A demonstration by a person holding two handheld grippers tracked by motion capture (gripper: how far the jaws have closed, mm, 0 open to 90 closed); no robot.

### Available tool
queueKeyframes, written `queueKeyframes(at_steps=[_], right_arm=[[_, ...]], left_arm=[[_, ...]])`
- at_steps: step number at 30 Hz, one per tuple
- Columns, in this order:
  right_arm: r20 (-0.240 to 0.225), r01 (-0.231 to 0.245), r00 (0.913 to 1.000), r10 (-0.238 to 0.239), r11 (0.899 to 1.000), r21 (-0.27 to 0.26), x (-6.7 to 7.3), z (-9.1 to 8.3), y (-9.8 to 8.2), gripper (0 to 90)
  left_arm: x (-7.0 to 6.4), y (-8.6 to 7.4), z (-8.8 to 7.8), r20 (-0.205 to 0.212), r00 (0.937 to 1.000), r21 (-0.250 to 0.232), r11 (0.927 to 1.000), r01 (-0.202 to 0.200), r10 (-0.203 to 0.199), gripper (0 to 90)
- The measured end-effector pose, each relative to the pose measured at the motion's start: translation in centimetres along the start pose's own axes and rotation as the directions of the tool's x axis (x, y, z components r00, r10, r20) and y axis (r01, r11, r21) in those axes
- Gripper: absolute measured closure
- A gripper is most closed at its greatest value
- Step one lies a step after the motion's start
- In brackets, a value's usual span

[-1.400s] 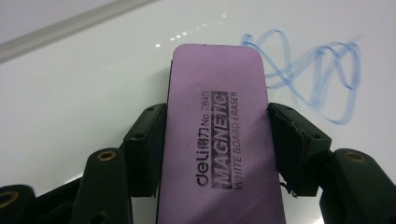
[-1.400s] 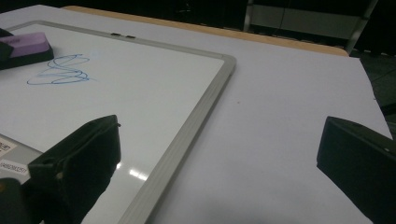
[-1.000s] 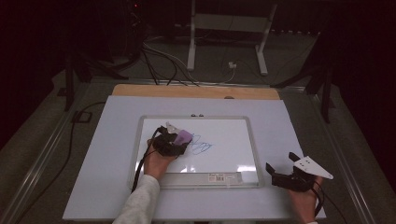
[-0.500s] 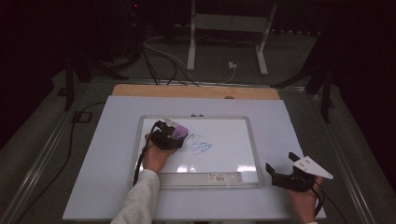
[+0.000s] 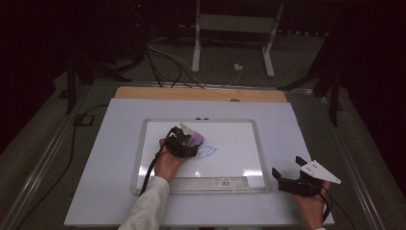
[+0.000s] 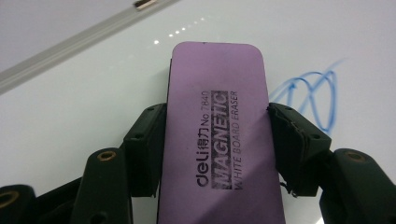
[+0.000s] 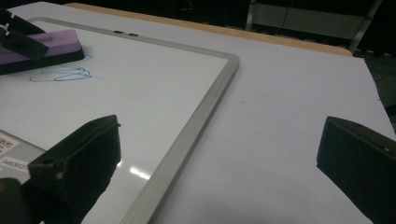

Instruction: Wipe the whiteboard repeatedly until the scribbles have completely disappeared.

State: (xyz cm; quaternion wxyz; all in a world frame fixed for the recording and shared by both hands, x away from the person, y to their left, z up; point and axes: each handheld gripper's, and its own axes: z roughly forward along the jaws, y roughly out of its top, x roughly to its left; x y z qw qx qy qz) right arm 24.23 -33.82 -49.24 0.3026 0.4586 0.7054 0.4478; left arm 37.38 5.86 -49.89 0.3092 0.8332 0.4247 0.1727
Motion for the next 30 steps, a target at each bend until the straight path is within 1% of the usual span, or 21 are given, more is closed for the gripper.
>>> queueKeyframes(at_steps=[4, 5, 6, 8, 10, 12, 13, 15, 16, 17, 18, 19, 20, 21, 22, 24, 26, 27, 28, 30], right_arm=[[0.001, -0.003, 1.0, 0.003, 1.0, 0.001, -0.1, 0.0, 0.0, 0.1], [0.001, -0.004, 1.0, 0.004, 1.0, 0.002, -0.1, 0.0, 0.0, 0.1], [0.0, -0.003, 1.0, 0.003, 1.0, 0.002, -0.1, 0.0, 0.0, 0.1], [-0.001, 0.0, 1.0, 0.0, 1.0, 0.003, 0.0, 0.1, 0.0, 0.1], [-0.002, 0.0, 1.0, 0.0, 1.0, 0.005, 0.0, 0.1, 0.0, 0.1], [-0.003, 0.001, 1.0, -0.001, 1.0, 0.006, 0.0, 0.1, 0.0, 0.1], [-0.004, 0.003, 1.0, -0.003, 1.0, 0.006, 0.0, 0.2, 0.0, 0.1], [-0.004, 0.004, 1.0, -0.004, 1.0, 0.006, 0.0, 0.2, 0.0, 0.1], [-0.005, 0.005, 1.0, -0.005, 1.0, 0.005, 0.0, 0.2, 0.0, 0.1], [-0.004, 0.005, 1.0, -0.005, 1.0, 0.005, 0.0, 0.2, 0.0, 0.1], [-0.004, 0.004, 1.0, -0.004, 1.0, 0.005, 0.1, 0.1, 0.0, 0.1], [-0.003, 0.003, 1.0, -0.003, 1.0, 0.004, 0.0, 0.1, 0.0, 0.1], [-0.003, 0.003, 1.0, -0.003, 1.0, 0.004, 0.0, 0.1, 0.0, 0.1], [-0.002, 0.004, 1.0, -0.004, 1.0, 0.004, 0.0, 0.1, 0.0, 0.1], [-0.002, 0.005, 1.0, -0.005, 1.0, 0.003, 0.0, 0.1, 0.0, 0.1], [-0.002, 0.004, 1.0, -0.004, 1.0, 0.0, 0.0, 0.0, 0.0, 0.1], [0.0, 0.003, 1.0, -0.003, 1.0, 0.001, -0.1, 0.0, 0.0, 0.1], [0.001, 0.002, 1.0, -0.002, 1.0, 0.002, -0.1, 0.0, 0.0, 0.1], [0.002, 0.001, 1.0, -0.001, 1.0, 0.002, -0.1, 0.0, 0.0, 0.1], [0.001, 0.001, 1.0, -0.001, 1.0, 0.002, -0.1, 0.0, 0.0, 0.1]], left_arm=[[1.1, 0.4, 0.2, -0.064, 0.9978, 0.01, 0.9998, 0.017, -0.017, 42.0], [1.4, 0.5, 0.3, -0.074, 0.9968, 0.013, 0.9995, 0.03, -0.029, 42.0], [1.8, 0.6, 0.4, -0.08, 0.996, 0.016, 0.999, 0.043, -0.041, 42.0], [2.2, 0.9, 0.7, -0.078, 0.9947, 0.022, 0.9974, 0.069, -0.067, 41.9], [2.1, 1.0, 0.8, -0.076, 0.9942, 0.021, 0.9968, 0.078, -0.076, 41.9], [1.8, 1.1, 0.9, -0.061, 0.9958, 0.019, 0.9974, 0.069, -0.068, 41.9], [1.4, 1.1, 1.0, -0.053, 0.9964, 0.017, 0.9976, 0.067, -0.066, 42.0], [0.6, 1.1, 0.9, -0.036, 0.9982, 0.015, 0.9987, 0.049, -0.048, 41.9], [0.0, 1.1, 0.9, -0.021, 0.9994, 0.012, 0.9995, 0.028, -0.028, 41.9], [-0.6, 1.1, 0.8, -0.016, 0.9999, 0.013, 0.9999, 0.0, 0.0, 42.0], [-1.1, 1.1, 0.8, -0.021, 0.9995, 0.013, 0.9997, -0.022, 0.022, 41.9], [-1.3, 1.1, 0.7, -0.035, 0.9987, 0.015, 0.9992, -0.037, 0.038, 41.9], [-1.2, 1.2, 0.8, -0.032, 0.999, 0.015, 0.9994, -0.032, 0.033, 42.0], [-1.0, 1.2, 0.9, -0.023, 0.9996, 0.011, 0.9998, -0.015, 0.015, 42.0], [-0.7, 1.2, 1.0, -0.027, 0.9996, 0.009, 1.0, 0.0, 0.0, 42.0], [0.0, 1.3, 1.1, -0.051, 0.9984, 0.009, 0.9997, 0.025, -0.024, 42.0], [0.7, 1.3, 1.2, -0.076, 0.9956, 0.008, 0.9983, 0.057, -0.056, 42.0], [0.9, 1.3, 1.2, -0.079, 0.9942, 0.007, 0.9972, 0.074, -0.074, 42.0], [1.1, 1.3, 1.3, -0.072, 0.9933, 0.007, 0.9958, 0.091, -0.09, 42.0], [1.0, 1.4, 1.3, -0.078, 0.9928, 0.008, 0.9958, 0.091, -0.091, 42.0]])
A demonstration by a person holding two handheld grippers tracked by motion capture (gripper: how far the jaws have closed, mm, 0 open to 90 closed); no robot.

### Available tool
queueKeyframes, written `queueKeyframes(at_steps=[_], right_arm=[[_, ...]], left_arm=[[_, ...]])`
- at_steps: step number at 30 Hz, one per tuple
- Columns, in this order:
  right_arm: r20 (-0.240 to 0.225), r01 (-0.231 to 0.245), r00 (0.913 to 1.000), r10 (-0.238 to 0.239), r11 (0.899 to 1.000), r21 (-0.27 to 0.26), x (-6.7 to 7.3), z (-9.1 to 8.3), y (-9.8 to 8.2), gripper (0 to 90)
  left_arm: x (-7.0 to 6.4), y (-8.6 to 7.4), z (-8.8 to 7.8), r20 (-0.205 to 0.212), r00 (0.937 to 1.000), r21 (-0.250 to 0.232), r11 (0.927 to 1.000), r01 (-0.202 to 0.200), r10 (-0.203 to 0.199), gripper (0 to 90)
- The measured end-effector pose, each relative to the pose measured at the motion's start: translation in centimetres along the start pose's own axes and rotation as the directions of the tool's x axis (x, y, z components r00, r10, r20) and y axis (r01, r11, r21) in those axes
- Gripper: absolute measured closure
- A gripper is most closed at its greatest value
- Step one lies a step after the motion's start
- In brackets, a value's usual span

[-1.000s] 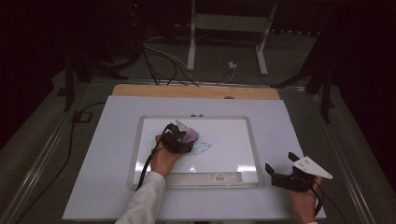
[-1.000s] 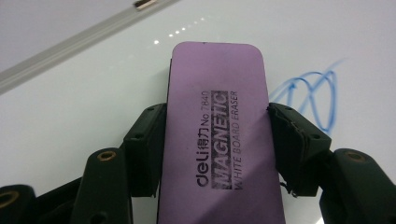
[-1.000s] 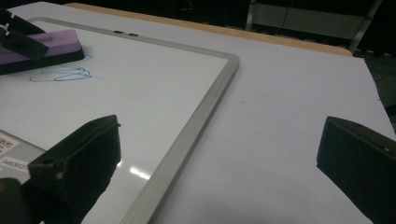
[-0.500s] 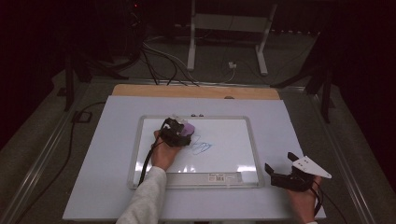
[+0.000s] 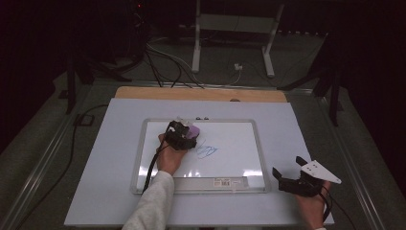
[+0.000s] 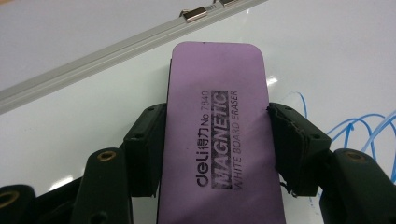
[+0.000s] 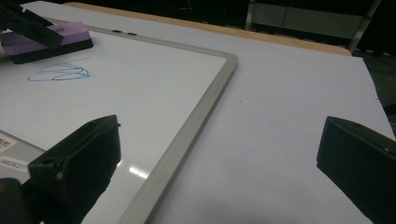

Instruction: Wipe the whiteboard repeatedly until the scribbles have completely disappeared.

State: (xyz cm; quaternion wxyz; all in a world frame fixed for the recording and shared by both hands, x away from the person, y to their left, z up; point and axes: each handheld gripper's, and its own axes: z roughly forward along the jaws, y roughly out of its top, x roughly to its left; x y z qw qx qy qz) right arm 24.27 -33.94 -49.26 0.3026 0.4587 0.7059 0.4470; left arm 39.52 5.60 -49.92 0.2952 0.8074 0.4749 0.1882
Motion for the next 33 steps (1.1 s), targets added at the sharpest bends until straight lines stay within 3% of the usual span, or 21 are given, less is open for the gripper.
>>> queueKeyframes(at_steps=[1, 3, 6, 11, 13, 15, 17, 20, 24, 27, 33], right_arm=[[-0.001, 0.001, 1.0, -0.001, 1.0, 0.0, 0.0, 0.0, 0.0, 0.1], [-0.002, 0.005, 1.0, -0.005, 1.0, 0.001, 0.1, 0.0, 0.0, 0.1], [-0.003, 0.007, 1.0, -0.007, 1.0, 0.002, 0.2, 0.1, 0.0, 0.1], [-0.003, 0.006, 1.0, -0.006, 1.0, 0.002, 0.1, 0.0, 0.0, 0.1], [-0.002, 0.007, 1.0, -0.007, 1.0, 0.003, 0.1, 0.0, 0.0, 0.1], [-0.002, 0.006, 1.0, -0.006, 1.0, 0.002, 0.1, 0.0, 0.0, 0.1], [-0.001, 0.006, 1.0, -0.006, 1.0, 0.0, 0.2, 0.0, 0.0, 0.1], [0.002, 0.011, 0.9999, -0.011, 1.0, 0.004, 0.1, 0.0, 0.0, 0.1], [0.002, 0.013, 0.9999, -0.013, 1.0, 0.005, 0.1, 0.0, 0.0, 0.1], [0.001, 0.013, 0.9999, -0.013, 1.0, 0.007, 0.2, 0.0, 0.0, 0.1], [-0.001, 0.015, 0.9999, -0.014, 1.0, 0.007, 0.2, 0.0, 0.0, 0.1]], left_arm=[[-0.1, 0.0, 0.0, -0.004, 1.0, -0.001, 1.0, -0.008, 0.008, 42.0], [-0.5, 0.0, 0.0, 0.032, 0.9993, -0.001, 0.9998, -0.019, 0.019, 42.0], [-1.8, -0.1, -0.2, 0.058, 0.9961, -0.004, 0.9977, -0.067, 0.067, 42.0], [-4.4, -0.8, -1.0, 0.132, 0.9795, -0.018, 0.9884, -0.151, 0.152, 42.0], [-4.6, -1.0, -1.2, 0.128, 0.9776, -0.023, 0.986, -0.165, 0.167, 42.0], [-4.4, -1.0, -1.1, 0.116, 0.9792, -0.023, 0.986, -0.165, 0.166, 42.0], [-3.8, -0.8, -1.0, 0.06, 0.9838, -0.019, 0.9856, -0.168, 0.169, 42.0], [-2.1, -0.6, -0.9, 0.007, 0.9933, -0.002, 0.9933, -0.115, 0.115, 42.0], [-0.5, -0.7, -0.8, 0.003, 0.9994, 0.01, 0.9994, -0.034, 0.034, 42.0], [-1.2, -0.7, -0.9, -0.023, 0.9975, 0.01, 0.9978, -0.066, 0.066, 42.0], [-3.1, -1.3, -1.4, 0.04, 0.993, 0.0, 0.9938, -0.111, 0.111, 42.0]])
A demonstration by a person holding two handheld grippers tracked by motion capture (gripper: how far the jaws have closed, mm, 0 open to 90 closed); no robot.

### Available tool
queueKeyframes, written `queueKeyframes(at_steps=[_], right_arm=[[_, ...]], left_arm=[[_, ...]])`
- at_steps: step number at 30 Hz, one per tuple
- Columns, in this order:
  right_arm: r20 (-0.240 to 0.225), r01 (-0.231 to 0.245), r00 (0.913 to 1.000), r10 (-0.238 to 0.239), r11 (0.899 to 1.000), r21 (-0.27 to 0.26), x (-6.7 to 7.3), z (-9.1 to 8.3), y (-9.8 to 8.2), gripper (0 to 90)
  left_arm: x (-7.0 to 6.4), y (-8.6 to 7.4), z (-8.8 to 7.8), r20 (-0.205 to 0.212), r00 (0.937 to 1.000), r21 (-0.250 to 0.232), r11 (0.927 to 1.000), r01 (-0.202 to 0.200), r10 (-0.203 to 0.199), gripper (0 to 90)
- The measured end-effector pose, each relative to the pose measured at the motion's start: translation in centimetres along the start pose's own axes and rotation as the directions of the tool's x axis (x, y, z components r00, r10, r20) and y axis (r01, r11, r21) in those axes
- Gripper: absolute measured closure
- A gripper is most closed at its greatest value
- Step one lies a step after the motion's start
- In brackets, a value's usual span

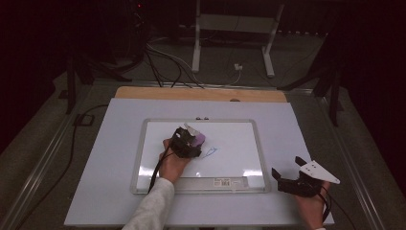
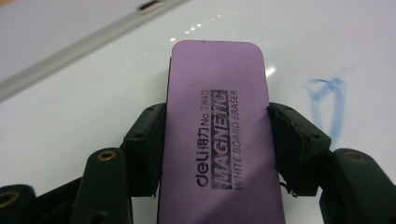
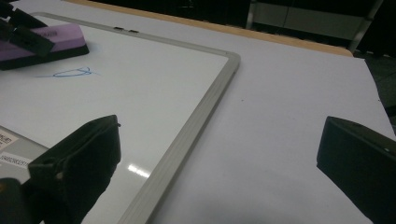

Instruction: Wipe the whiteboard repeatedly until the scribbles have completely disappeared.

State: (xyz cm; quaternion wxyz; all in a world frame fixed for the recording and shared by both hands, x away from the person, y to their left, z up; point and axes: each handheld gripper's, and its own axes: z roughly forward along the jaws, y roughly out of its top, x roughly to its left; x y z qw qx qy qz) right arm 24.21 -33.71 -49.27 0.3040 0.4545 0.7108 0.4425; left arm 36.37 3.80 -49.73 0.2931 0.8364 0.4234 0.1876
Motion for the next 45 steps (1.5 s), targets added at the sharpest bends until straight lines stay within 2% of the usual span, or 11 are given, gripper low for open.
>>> queueKeyframes(at_steps=[7, 9, 11, 16, 20, 25, 29, 34, 38, 40, 45], right_arm=[[-0.001, 0.006, 1.0, -0.006, 1.0, 0.004, 0.1, 0.1, 0.0, 0.1], [-0.002, 0.006, 1.0, -0.006, 1.0, 0.003, 0.1, 0.1, 0.0, 0.1], [0.0, 0.006, 1.0, -0.006, 1.0, 0.003, 0.1, 0.1, 0.0, 0.1], [-0.001, 0.003, 1.0, -0.003, 1.0, 0.002, 0.0, 0.0, 0.0, 0.1], [0.0, 0.0, 1.0, 0.0, 1.0, 0.0, 0.0, 0.0, 0.0, 0.1], [-0.004, 0.004, 1.0, -0.004, 1.0, 0.002, 0.0, 0.0, 0.0, 0.1], [-0.004, 0.005, 1.0, -0.004, 1.0, 0.003, 0.1, 0.1, 0.0, 0.1], [-0.004, 0.005, 1.0, -0.005, 1.0, 0.004, 0.1, 0.1, 0.0, 0.1], [-0.004, 0.007, 1.0, -0.007, 1.0, 0.003, 0.1, 0.1, 0.0, 0.1], [-0.003, 0.006, 1.0, -0.006, 1.0, 0.003, 0.0, 0.0, 0.0, 0.1], [0.0, 0.001, 1.0, -0.001, 1.0, 0.0, -0.1, -0.1, 0.0, 0.1]], left_arm=[[-2.6, -0.6, -0.8, 0.112, 0.9919, -0.01, 0.9982, -0.059, 0.06, 41.9], [-3.2, -0.6, -0.8, 0.098, 0.9897, -0.021, 0.9945, -0.102, 0.104, 41.9], [-2.9, -0.6, -0.8, 0.111, 0.9893, -0.018, 0.9955, -0.093, 0.094, 41.9], [-1.4, 0.2, -0.2, 0.024, 0.9955, -0.002, 0.9958, -0.091, 0.091, 41.9], [0.3, 0.9, 0.7, -0.045, 0.9983, 0.012, 0.9992, -0.037, 0.038, 41.9], [0.6, 1.9, 1.5, -0.054, 0.9985, 0.019, 0.9998, 0.011, -0.01, 41.9], [-1.3, 2.1, 1.6, 0.011, 0.9995, 0.006, 0.9996, -0.029, 0.029, 41.9], [-4.1, 2.1, 1.3, 0.11, 0.9893, 0.001, 0.9952, -0.097, 0.097, 41.9], [-4.4, 2.1, 1.2, 0.126, 0.9845, -0.002, 0.9925, -0.122, 0.121, 41.9], [-3.9, 2.1, 1.2, 0.097, 0.9882, 0.002, 0.9929, -0.119, 0.118, 41.9], [-1.1, 2.0, 1.2, 0.001, 0.9997, 0.032, 0.9992, -0.025, 0.025, 42.0]])
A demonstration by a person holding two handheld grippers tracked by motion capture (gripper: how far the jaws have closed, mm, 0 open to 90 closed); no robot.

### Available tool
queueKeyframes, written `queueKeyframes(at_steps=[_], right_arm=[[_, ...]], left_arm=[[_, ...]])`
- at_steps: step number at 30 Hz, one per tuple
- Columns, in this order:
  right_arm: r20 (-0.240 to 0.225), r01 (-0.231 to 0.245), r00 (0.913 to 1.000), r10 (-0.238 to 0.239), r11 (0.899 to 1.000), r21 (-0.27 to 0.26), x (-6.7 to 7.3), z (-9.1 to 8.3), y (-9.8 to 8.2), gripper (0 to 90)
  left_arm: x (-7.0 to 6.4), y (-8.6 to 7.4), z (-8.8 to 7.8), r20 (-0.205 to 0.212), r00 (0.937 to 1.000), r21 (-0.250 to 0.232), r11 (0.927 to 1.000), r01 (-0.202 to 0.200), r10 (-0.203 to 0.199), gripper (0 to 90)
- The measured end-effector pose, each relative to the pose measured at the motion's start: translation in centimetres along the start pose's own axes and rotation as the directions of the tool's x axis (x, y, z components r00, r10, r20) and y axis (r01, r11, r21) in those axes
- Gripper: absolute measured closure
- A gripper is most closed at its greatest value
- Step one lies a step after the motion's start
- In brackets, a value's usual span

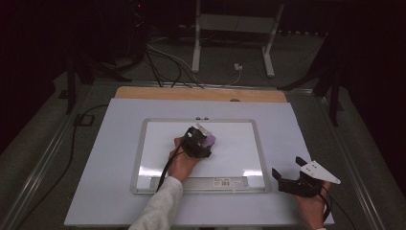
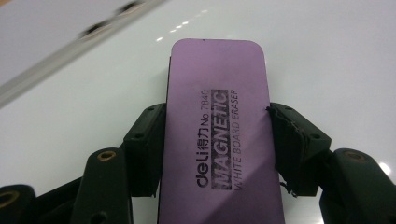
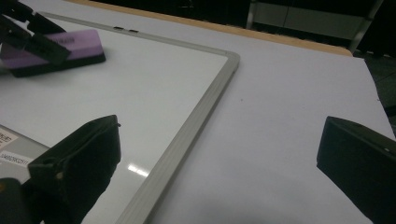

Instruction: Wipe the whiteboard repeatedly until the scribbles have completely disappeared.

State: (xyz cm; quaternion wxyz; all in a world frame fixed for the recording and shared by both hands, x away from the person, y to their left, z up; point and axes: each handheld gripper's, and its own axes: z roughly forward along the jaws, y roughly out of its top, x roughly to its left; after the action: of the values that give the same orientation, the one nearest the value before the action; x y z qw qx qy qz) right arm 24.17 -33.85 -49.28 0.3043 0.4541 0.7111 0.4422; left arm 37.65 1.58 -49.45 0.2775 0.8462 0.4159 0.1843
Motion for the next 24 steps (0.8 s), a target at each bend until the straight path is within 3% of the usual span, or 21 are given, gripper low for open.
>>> queueKeyframes(at_steps=[2, 3, 5, 11, 17, 20, 24], right_arm=[[0.0, 0.001, 1.0, -0.001, 1.0, 0.001, 0.0, 0.0, 0.0, 0.1], [-0.001, 0.003, 1.0, -0.003, 1.0, 0.002, 0.0, 0.1, 0.0, 0.1], [-0.003, 0.006, 1.0, -0.006, 1.0, 0.003, 0.1, 0.1, 0.0, 0.1], [-0.006, 0.008, 0.9999, -0.008, 1.0, 0.005, 0.3, 0.2, 0.0, 0.1], [-0.005, 0.005, 1.0, -0.005, 1.0, 0.005, 0.2, 0.1, 0.0, 0.1], [-0.006, 0.006, 1.0, -0.006, 1.0, 0.005, 0.2, 0.1, 0.0, 0.1], [-0.007, 0.01, 0.9999, -0.01, 1.0, 0.007, 0.3, 0.2, 0.0, 0.1]], left_arm=[[0.8, 0.0, 0.1, 0.013, 0.9989, 0.004, 0.999, 0.044, -0.044, 41.9], [0.8, 0.0, 0.2, 0.013, 0.9989, 0.003, 0.999, 0.044, -0.045, 41.9], [0.3, 0.1, 0.2, 0.005, 0.9997, -0.006, 0.9997, 0.024, -0.024, 41.9], [-2.2, 0.5, 0.4, 0.067, 0.9969, -0.023, 0.9989, -0.04, 0.041, 41.9], [-4.0, 0.6, 0.3, 0.16, 0.9827, -0.035, 0.9954, -0.089, 0.093, 41.9], [-4.5, 0.6, 0.2, 0.194, 0.9762, -0.027, 0.9952, -0.094, 0.098, 41.9], [-4.9, 0.7, 0.1, 0.18, 0.9762, -0.026, 0.9927, -0.118, 0.121, 41.9]])
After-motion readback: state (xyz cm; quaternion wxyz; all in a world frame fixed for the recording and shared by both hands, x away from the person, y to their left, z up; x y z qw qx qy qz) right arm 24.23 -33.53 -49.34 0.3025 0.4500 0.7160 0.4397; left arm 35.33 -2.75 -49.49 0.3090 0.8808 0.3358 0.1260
